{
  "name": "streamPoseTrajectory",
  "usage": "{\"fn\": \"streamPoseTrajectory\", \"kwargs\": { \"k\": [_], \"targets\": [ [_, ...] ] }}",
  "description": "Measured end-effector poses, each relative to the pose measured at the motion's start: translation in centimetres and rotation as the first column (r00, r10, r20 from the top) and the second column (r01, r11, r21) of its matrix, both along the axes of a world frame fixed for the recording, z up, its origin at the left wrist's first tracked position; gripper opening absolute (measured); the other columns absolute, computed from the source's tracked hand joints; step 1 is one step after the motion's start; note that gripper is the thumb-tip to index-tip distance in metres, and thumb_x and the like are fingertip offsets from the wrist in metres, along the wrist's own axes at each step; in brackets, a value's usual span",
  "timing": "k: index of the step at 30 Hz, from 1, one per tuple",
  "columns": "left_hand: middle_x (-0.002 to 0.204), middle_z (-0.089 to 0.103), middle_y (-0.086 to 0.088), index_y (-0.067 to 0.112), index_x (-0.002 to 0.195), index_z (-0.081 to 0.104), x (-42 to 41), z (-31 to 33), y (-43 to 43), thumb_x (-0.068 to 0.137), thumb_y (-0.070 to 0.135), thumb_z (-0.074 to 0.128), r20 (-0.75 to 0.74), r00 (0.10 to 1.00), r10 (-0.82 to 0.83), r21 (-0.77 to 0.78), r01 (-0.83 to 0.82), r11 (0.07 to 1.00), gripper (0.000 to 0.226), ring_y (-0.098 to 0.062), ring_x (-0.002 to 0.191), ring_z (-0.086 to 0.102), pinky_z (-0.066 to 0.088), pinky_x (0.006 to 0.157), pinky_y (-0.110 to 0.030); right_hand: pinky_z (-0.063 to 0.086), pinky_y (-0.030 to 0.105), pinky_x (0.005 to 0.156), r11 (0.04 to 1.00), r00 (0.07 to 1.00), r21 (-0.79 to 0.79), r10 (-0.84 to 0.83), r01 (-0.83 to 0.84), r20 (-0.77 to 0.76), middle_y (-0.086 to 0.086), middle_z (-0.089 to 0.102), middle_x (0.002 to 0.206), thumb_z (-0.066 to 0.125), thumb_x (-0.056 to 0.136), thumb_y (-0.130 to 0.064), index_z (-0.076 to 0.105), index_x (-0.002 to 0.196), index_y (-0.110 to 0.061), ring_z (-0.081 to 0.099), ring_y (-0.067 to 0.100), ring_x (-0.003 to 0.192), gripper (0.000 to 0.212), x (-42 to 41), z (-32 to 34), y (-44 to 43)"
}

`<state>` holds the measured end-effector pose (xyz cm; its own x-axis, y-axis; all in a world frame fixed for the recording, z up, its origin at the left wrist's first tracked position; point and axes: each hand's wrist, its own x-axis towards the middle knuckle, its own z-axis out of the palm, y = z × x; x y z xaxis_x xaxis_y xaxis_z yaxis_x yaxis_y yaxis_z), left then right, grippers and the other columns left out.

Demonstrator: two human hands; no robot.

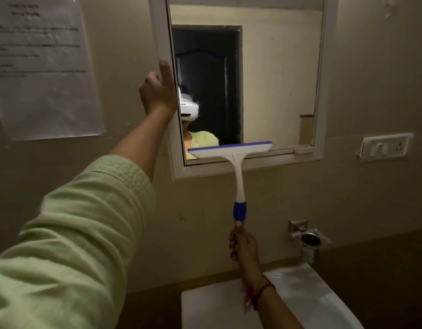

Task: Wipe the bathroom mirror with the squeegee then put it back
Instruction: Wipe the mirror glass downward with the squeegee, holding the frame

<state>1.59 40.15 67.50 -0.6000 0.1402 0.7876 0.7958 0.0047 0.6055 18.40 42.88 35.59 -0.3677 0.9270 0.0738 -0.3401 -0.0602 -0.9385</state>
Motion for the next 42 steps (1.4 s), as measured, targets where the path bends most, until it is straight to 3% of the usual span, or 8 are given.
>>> {"fn": "streamPoseTrajectory", "kwargs": {
  "k": [12,18,22,26,32,36,40,42],
  "targets": [
    [0.076,0.050,-0.006,0.004,0.083,0.058,0.2,0.0,-0.1,0.095,0.052,0.019,0.048,0.997,-0.057,-0.010,0.057,0.998,0.062,-0.019,0.076,0.045,0.029,0.060,-0.028,0.026,0.017,0.039,0.999,1.000,-0.033,0.015,-0.015,0.026,-0.004,0.041,0.050,0.049,0.090,-0.040,0.050,0.062,-0.014,0.032,0.004,0.039,0.038,0.5,-1.4,-0.8],
    [0.079,0.050,-0.008,0.010,0.076,0.046,0.1,-0.2,0.2,0.095,0.052,0.019,0.042,0.997,-0.064,0.007,0.064,0.998,0.054,-0.019,0.075,0.045,0.024,0.049,-0.028,0.027,0.016,0.036,0.996,0.999,0.077,-0.032,0.033,-0.017,-0.005,0.041,0.049,0.050,0.091,-0.037,0.050,0.060,-0.014,0.033,0.003,0.037,0.038,-0.1,1.8,0.0],
    [0.060,0.039,0.003,0.017,0.059,0.035,-0.2,0.0,0.2,0.095,0.051,0.021,0.048,0.997,-0.057,-0.015,0.058,0.998,0.052,-0.015,0.062,0.040,0.023,0.045,-0.028,0.027,0.016,0.037,0.999,1.000,0.034,-0.025,0.024,0.019,-0.004,0.042,0.050,0.050,0.091,-0.037,0.051,0.061,-0.014,0.034,0.004,0.037,0.038,0.4,0.2,0.2],
    [0.058,0.035,0.005,0.019,0.056,0.030,-0.2,0.0,0.3,0.095,0.051,0.023,0.051,0.996,-0.077,-0.009,0.077,0.997,0.051,-0.004,0.052,0.030,0.031,0.048,-0.004,0.028,0.017,0.038,1.000,0.999,0.022,-0.016,0.016,0.039,-0.004,0.042,0.050,0.050,0.090,-0.040,0.051,0.061,-0.014,0.034,0.004,0.038,0.038,0.9,-0.8,-0.2],
    [0.064,0.043,0.000,0.020,0.056,0.030,0.1,0.0,0.0,0.094,0.053,0.023,0.076,0.994,-0.074,0.007,0.074,0.997,0.051,-0.016,0.063,0.041,0.027,0.054,-0.030,0.029,0.016,0.036,0.990,0.999,0.133,-0.038,0.041,-0.020,-0.008,0.043,0.048,0.051,0.090,-0.040,0.050,0.061,-0.015,0.034,0.002,0.037,0.038,0.5,4.1,-0.3],
    [0.076,0.050,-0.007,0.020,0.056,0.032,0.0,-0.1,0.0,0.094,0.052,0.023,0.069,0.995,-0.067,0.016,0.066,0.998,0.051,-0.019,0.076,0.044,0.023,0.058,-0.030,0.030,0.016,0.037,0.992,0.999,0.121,-0.038,0.036,0.014,-0.007,0.044,0.049,0.049,0.091,-0.039,0.051,0.063,-0.015,0.036,0.002,0.037,0.037,0.5,2.9,0.0],
    [0.065,0.044,0.000,0.020,0.057,0.033,0.1,-0.2,0.0,0.094,0.053,0.023,0.072,0.994,-0.088,0.021,0.086,0.996,0.050,-0.017,0.070,0.043,0.019,0.051,-0.033,0.030,0.017,0.037,0.998,0.997,0.013,-0.055,0.054,0.059,-0.009,0.043,0.043,0.050,0.088,-0.044,0.052,0.061,-0.014,0.035,0.003,0.035,0.040,0.1,-1.5,-0.2],
    [0.061,0.040,0.003,0.020,0.057,0.033,0.1,-0.3,0.0,0.094,0.053,0.024,0.063,0.993,-0.099,0.033,0.097,0.995,0.050,-0.012,0.060,0.039,0.024,0.046,-0.023,0.029,0.018,0.037,0.999,0.999,-0.021,-0.035,0.036,0.041,-0.009,0.043,0.042,0.050,0.086,-0.045,0.053,0.060,-0.015,0.035,0.004,0.035,0.040,-0.2,-2.4,-0.3]
  ]
}}
